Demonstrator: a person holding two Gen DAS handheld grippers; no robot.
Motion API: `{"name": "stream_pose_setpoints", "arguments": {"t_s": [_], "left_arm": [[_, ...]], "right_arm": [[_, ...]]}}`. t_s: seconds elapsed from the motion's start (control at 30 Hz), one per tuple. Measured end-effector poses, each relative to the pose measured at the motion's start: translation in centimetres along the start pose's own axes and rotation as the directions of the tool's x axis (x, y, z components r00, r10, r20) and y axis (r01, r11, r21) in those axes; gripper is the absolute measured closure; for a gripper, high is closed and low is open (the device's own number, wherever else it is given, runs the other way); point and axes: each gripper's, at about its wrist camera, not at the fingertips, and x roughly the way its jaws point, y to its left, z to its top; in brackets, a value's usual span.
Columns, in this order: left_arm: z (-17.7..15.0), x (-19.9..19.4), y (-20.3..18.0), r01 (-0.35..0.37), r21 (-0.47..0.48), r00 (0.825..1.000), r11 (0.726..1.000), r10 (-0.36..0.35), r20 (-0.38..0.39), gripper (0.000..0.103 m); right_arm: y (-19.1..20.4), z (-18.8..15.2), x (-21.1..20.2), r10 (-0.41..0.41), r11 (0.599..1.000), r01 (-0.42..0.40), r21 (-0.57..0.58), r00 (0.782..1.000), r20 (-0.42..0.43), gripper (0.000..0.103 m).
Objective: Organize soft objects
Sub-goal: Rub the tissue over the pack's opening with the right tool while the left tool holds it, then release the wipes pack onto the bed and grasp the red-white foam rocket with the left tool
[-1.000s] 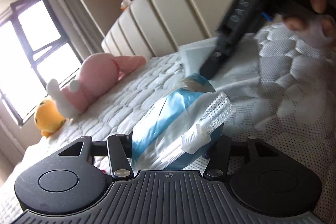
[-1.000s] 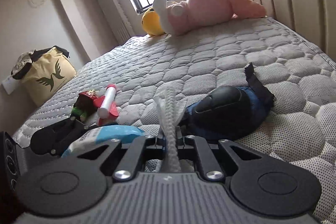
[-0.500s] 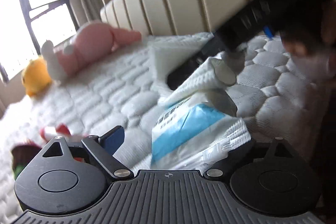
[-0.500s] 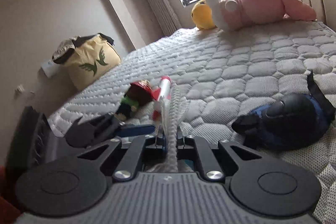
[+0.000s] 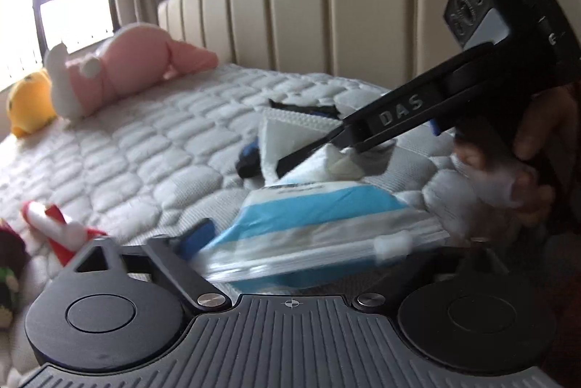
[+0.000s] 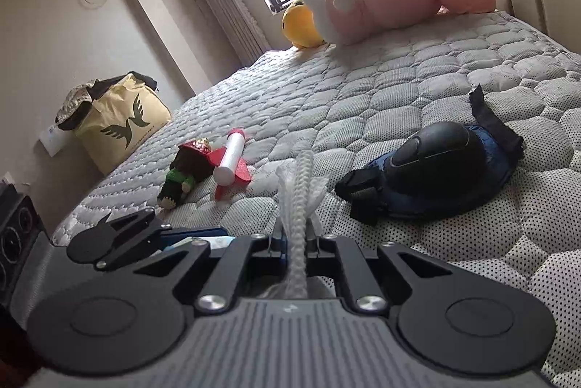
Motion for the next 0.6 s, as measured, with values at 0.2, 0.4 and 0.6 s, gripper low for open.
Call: {"name": "stream_pose_setpoints", "arguments": {"t_s": [0.2, 0.4, 0.6], "left_arm": [[2.4, 0.3, 1.1, -0.102, 0.011, 0.991, 0.995, 0.101, 0.082, 0.021], [7.0, 5.3, 2.9, -0.256, 0.051, 0.952, 0.965, 0.243, 0.184, 0.018], [8.5, 12.0, 4.7, -0.244, 0.038, 0.969, 0.969, 0.241, 0.057, 0.012]], "right_arm": [[-3.9, 1.7, -4.2, -0.068, 0.994, 0.053, 0.100, 0.987, 0.148, 0.095], [-8.1, 1.4, -5.2, -0.226, 0.964, 0.191, 0.186, 0.955, 0.191, 0.095], [-9.7, 0.3, -4.7, -0.292, 0.946, 0.257, 0.198, 0.940, 0.177, 0.095]]}}
